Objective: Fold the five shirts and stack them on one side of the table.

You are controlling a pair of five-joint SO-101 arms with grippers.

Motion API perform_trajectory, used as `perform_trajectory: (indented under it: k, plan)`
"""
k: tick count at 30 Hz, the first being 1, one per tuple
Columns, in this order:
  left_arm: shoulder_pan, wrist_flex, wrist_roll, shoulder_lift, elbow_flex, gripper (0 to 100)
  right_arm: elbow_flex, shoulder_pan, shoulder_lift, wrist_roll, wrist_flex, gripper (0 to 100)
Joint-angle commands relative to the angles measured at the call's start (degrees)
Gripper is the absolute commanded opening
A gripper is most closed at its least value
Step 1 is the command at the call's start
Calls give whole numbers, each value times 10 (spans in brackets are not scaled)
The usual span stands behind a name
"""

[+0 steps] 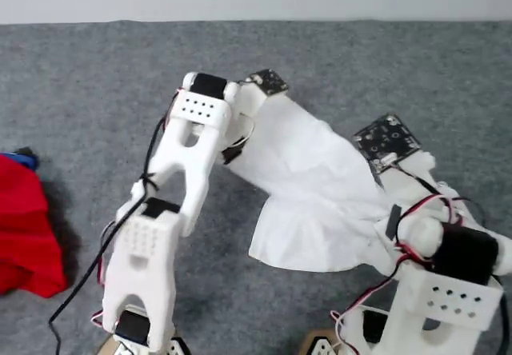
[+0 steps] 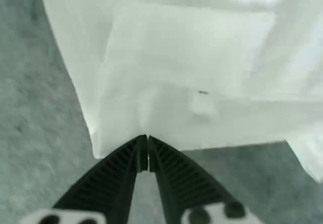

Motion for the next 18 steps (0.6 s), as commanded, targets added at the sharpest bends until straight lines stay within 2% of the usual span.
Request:
perform_trajectory:
  k: [1,6,11,13,18]
  plan:
    - [5,16,-5,-128,128,5,-32,-66,-15,-33,23,10]
    - [-10,-4,-5,-186,272,5,-30,-149,-10,-72,23,10]
    - [-47,-62,-3,-203,301,24,-28,-175,-9,-98,23,10]
    - [-54,-76,-2,-201,290,77,-28,-175,-9,-100,23,10]
    - [-53,-78,27,-174,237,298,-28,-174,-9,-100,23,9]
